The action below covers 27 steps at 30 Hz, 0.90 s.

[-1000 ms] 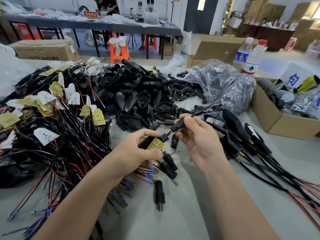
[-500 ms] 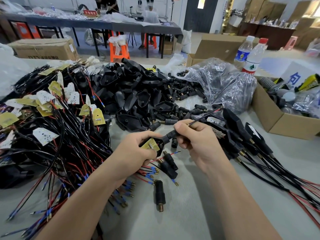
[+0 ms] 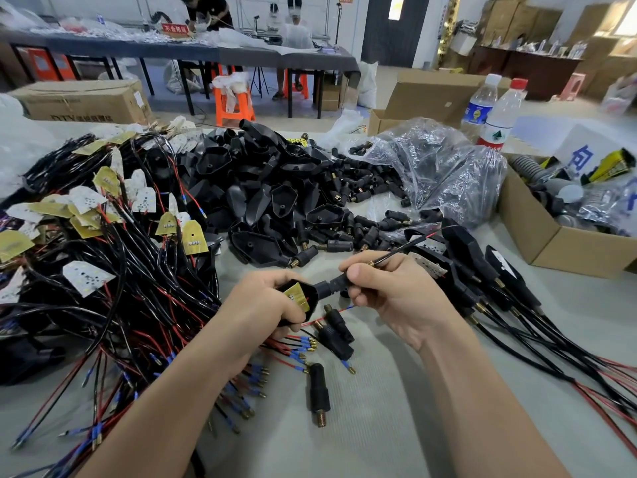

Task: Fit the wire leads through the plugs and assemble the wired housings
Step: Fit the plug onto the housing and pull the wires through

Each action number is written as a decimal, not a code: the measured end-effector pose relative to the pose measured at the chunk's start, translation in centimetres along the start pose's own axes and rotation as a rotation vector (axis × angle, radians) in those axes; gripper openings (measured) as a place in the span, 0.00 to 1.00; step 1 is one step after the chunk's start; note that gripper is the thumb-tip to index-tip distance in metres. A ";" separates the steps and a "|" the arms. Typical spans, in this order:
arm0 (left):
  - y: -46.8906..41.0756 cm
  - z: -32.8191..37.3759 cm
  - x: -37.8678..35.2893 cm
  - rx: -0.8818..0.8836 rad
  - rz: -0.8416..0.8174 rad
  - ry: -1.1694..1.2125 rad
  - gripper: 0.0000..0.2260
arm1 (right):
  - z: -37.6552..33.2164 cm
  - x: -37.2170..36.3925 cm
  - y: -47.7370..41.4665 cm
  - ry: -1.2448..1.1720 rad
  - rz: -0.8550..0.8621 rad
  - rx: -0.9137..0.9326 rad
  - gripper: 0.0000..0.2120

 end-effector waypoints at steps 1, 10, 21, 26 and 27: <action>0.0 0.1 0.2 -0.007 0.016 -0.013 0.22 | 0.0 0.0 0.0 0.009 0.003 -0.003 0.06; 0.6 0.7 0.2 -0.052 0.044 -0.147 0.23 | -0.3 -0.7 0.2 0.047 -0.021 0.033 0.04; 1.2 2.4 0.2 -0.103 -0.039 0.254 0.30 | -0.1 1.4 -0.3 -0.219 0.232 0.025 0.06; 1.0 2.3 1.0 -0.129 -0.025 0.171 0.28 | -0.3 0.6 -0.1 -0.126 0.136 0.039 0.07; 0.9 2.4 1.2 -0.140 -0.010 0.148 0.28 | -0.3 0.4 0.0 -0.090 0.099 0.035 0.07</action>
Point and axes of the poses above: each hand's wrist, its own y-axis away from the middle knuckle, its own x-axis out of the back of the hand, z = x × y, the point moved 10 cm from there along -y, towards the middle knuckle, and after that the axes turned 6 degrees about y, right-handed, at the moved point
